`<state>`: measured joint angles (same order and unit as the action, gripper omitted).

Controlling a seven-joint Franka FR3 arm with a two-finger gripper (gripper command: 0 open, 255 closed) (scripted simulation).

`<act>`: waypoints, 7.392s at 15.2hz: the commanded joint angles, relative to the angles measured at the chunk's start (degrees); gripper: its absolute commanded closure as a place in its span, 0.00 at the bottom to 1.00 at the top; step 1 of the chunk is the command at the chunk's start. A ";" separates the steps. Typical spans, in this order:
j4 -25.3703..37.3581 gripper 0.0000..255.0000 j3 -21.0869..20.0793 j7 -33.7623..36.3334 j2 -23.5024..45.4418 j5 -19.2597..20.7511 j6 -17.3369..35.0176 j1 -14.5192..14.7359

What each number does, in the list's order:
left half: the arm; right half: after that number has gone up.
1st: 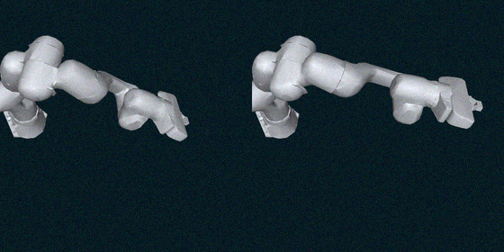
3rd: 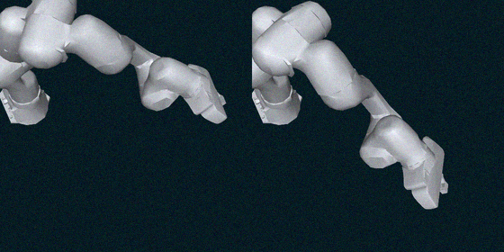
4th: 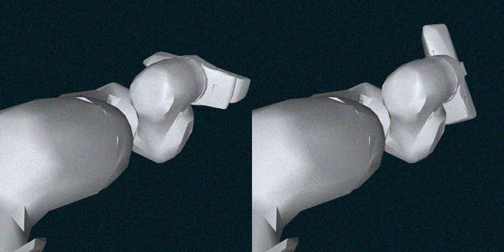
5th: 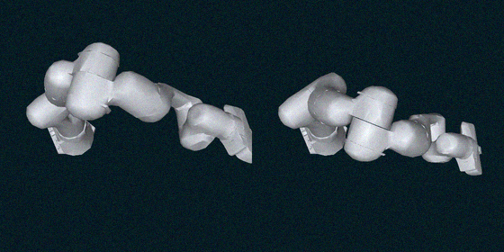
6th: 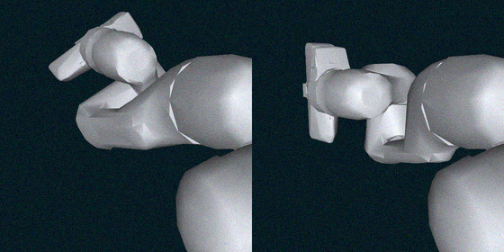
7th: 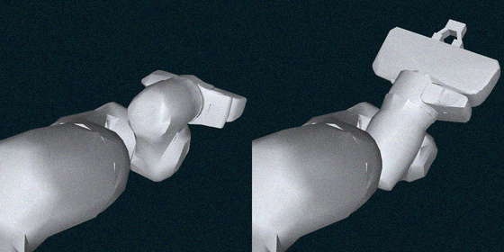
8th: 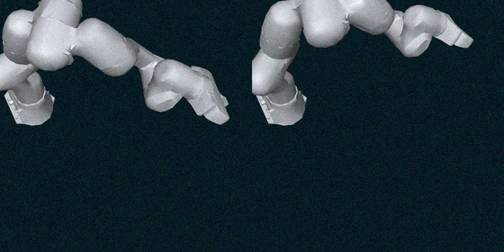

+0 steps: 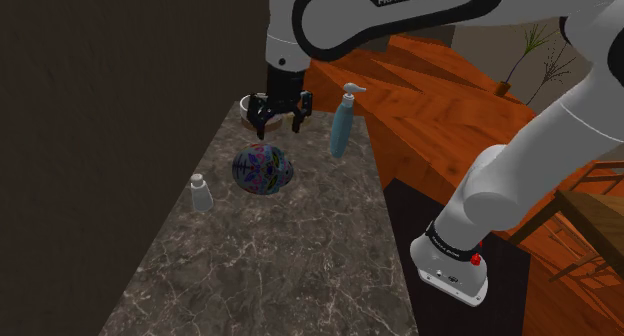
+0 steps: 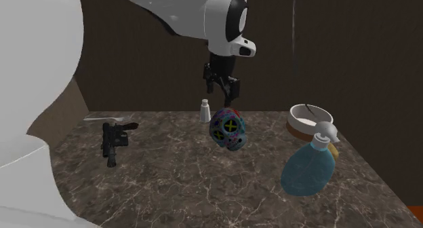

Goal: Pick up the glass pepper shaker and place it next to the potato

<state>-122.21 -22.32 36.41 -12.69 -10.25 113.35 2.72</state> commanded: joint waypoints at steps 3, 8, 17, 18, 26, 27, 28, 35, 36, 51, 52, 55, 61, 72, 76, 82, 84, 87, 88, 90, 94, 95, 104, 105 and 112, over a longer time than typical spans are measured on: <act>6.03 0.00 -3.24 7.38 9.20 3.86 2.87 0.54; 15.39 0.00 -5.02 16.33 21.40 10.48 4.43 2.86; 34.89 0.00 -3.05 26.98 41.19 19.67 2.62 10.51; 34.52 0.00 -2.97 27.06 41.46 19.79 3.25 10.57; 32.77 0.00 -2.52 27.56 43.20 20.60 6.62 10.93; 32.78 0.00 -2.52 27.56 43.21 20.60 6.62 10.93; 32.78 0.00 -2.52 27.56 43.21 20.60 6.62 10.93; 32.78 1.00 -2.52 27.56 43.21 20.60 6.62 10.93; 32.77 1.00 -2.52 27.56 43.21 20.60 6.63 10.93; 37.04 1.00 -3.22 27.04 40.82 19.44 0.15 10.80; 37.56 1.00 -3.28 27.00 40.64 19.34 -0.53 10.81; 39.23 1.00 -3.43 26.90 40.18 19.11 -2.60 10.88; 43.08 1.00 -3.65 26.76 39.63 18.78 -6.93 11.15; 52.45 1.00 -3.85 26.73 40.13 18.86 -15.70 12.34; 55.90 1.00 -3.85 26.77 40.74 19.08 -18.52 12.92; 39.86 1.00 -3.34 19.34 29.33 13.89 -13.40 4.03; 35.88 1.00 -2.73 16.52 26.20 12.32 -12.37 1.65; 30.79 1.00 -1.48 12.14 22.02 10.20 -11.27 -1.50; 29.30 1.00 -0.98 10.65 20.76 9.56 -11.01 -2.45; 26.59 1.00 0.09 7.67 18.43 8.43 -10.59 -4.25; 22.17 1.00 2.57 1.71 14.53 6.67 -10.17 -7.45; 21.26 1.00 3.24 0.23 13.72 6.34 -10.12 -8.19; 16.24 1.00 9.71 -12.65 9.14 5.01 -10.51 -14.28; 16.02 1.00 10.45 -14.03 8.93 5.01 -10.61 -14.94; 16.36 1.00 15.60 -23.48 9.09 5.40 -11.55 -19.37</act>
<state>-105.98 -7.41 14.29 -3.66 -4.92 101.96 -16.04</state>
